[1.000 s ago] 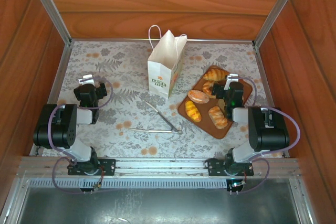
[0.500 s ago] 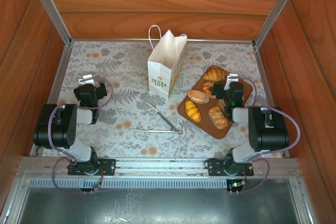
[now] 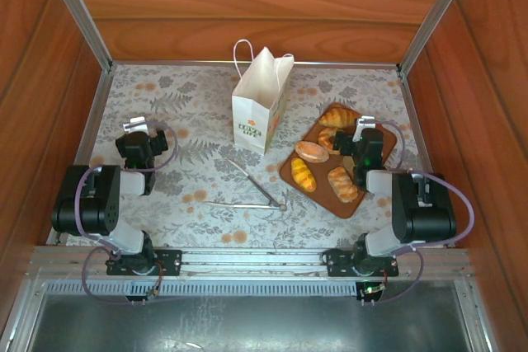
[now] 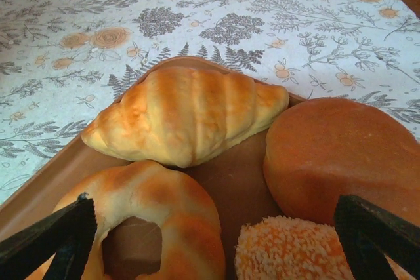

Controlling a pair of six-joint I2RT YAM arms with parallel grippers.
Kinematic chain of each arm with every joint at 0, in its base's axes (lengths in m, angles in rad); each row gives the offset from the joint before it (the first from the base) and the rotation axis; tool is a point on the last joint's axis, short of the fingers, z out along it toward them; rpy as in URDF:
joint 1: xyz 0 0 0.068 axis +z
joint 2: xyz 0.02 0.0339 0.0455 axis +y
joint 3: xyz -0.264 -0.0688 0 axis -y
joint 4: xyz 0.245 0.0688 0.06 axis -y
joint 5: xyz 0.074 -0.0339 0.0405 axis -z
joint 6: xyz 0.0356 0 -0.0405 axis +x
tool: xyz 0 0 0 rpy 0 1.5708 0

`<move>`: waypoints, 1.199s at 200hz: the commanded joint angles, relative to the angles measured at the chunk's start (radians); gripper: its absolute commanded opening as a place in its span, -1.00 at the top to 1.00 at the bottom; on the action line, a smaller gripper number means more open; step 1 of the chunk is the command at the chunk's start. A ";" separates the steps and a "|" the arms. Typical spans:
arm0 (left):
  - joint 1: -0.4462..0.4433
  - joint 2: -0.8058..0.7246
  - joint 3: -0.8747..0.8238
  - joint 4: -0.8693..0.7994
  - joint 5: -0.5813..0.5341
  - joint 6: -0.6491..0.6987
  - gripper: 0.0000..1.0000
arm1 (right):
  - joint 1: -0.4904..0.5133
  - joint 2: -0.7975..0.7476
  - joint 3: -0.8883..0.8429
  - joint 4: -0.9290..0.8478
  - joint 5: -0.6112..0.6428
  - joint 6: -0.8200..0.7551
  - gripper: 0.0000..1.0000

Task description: Place the fake bread into the paper bag

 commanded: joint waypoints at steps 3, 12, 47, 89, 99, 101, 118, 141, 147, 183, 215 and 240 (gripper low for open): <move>-0.024 -0.105 0.029 -0.068 -0.035 0.039 -1.00 | -0.003 -0.142 0.051 -0.164 0.007 0.010 -0.99; -0.045 -0.150 0.048 -0.124 -0.057 0.056 -1.00 | -0.003 -0.195 0.059 -0.230 0.006 0.018 -0.99; -0.077 -0.317 0.156 -0.331 0.034 -0.058 -1.00 | -0.004 -0.384 0.131 -0.542 -0.011 0.095 -0.99; -0.101 -0.438 0.392 -0.672 0.195 -0.178 -0.97 | -0.004 -0.546 0.215 -0.813 -0.090 0.161 -0.99; -0.111 -0.454 0.450 -0.756 0.234 -0.198 -0.96 | -0.003 -0.554 0.260 -0.889 -0.105 0.165 -0.99; -0.112 -0.456 0.462 -0.772 0.241 -0.201 -0.96 | -0.003 -0.553 0.268 -0.905 -0.108 0.167 -0.99; -0.135 -0.460 0.582 -0.945 0.298 -0.234 -0.93 | -0.004 -0.545 0.343 -1.009 -0.142 0.181 -0.99; -0.200 -0.421 0.762 -1.169 0.361 -0.250 -0.90 | -0.003 -0.533 0.396 -1.058 -0.204 0.219 -0.99; -0.227 -0.407 0.803 -1.209 0.369 -0.248 -0.88 | -0.004 -0.533 0.401 -1.052 -0.212 0.231 -0.99; -0.364 -0.310 0.965 -1.305 0.426 -0.238 -0.85 | -0.004 -0.534 0.402 -1.011 -0.235 0.279 -0.99; -0.412 -0.162 1.099 -1.342 0.460 -0.234 -0.83 | -0.003 -0.535 0.402 -1.019 -0.250 0.285 -0.99; -0.443 -0.043 1.187 -1.346 0.506 -0.233 -0.81 | -0.002 -0.560 0.400 -1.038 -0.224 0.285 -0.99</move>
